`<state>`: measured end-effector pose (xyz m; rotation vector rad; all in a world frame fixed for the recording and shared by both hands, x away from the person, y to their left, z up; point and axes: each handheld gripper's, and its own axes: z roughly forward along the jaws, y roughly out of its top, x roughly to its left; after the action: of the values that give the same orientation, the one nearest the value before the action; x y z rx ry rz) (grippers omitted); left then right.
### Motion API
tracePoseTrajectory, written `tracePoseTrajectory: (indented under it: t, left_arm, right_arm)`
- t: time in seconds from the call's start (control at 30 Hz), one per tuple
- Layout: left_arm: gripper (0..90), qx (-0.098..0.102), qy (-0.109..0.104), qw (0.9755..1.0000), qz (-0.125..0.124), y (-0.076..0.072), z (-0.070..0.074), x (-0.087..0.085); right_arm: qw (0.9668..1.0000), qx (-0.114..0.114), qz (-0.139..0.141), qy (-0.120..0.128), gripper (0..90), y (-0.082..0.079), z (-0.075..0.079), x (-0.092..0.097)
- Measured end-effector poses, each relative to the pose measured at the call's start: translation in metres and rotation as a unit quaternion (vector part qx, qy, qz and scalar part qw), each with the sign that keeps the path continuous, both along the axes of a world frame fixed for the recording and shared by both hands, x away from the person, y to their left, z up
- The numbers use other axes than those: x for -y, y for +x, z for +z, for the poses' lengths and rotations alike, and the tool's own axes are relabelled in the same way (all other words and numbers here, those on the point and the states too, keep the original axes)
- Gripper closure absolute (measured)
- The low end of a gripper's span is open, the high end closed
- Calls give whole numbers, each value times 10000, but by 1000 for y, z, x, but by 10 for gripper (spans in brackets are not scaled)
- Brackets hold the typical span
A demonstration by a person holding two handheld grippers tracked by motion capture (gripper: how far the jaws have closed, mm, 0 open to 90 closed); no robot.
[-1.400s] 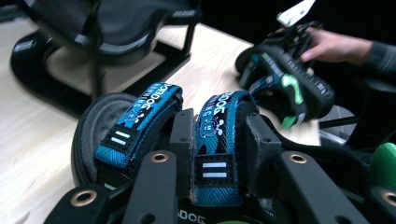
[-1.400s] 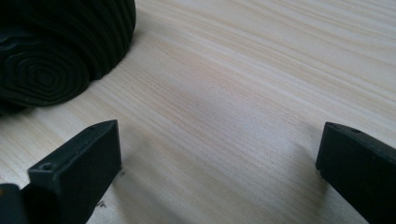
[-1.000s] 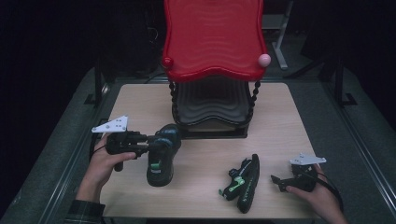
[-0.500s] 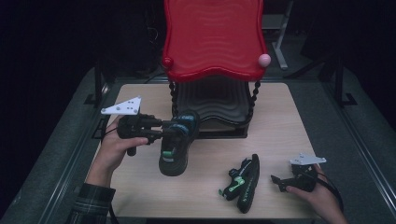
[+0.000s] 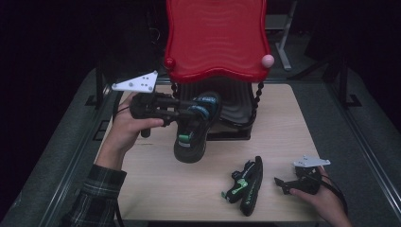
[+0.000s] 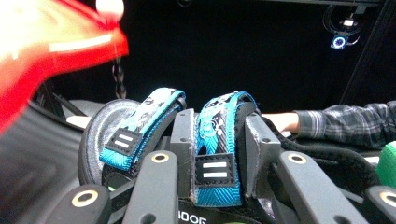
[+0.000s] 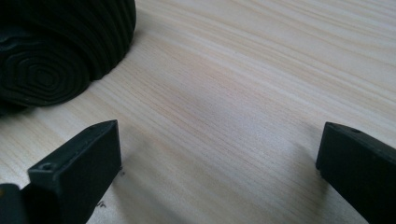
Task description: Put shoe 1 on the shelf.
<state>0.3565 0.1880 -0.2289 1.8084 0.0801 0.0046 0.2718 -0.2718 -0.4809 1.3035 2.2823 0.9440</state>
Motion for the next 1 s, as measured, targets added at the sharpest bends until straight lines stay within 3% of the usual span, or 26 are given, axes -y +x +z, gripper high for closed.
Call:
tracePoseTrajectory:
  t: [0.57,0.7,0.83,1.0]
  left_arm:
    - [687,568,-116,9983,4,26,85,29]
    - [687,681,-150,9975,148,37,102,31]
    - [688,793,-42,9960,399,52,117,32]
    - [688,810,30,9940,736,74,128,33]
  right_arm:
    - [10000,-14,15,6,0,0,0,0]
    - [10000,-16,14,5,0,0,0,0]
    - [10000,-18,27,6,0,-1,0,0]
    - [10000,-18,48,5,0,-1,0,0]
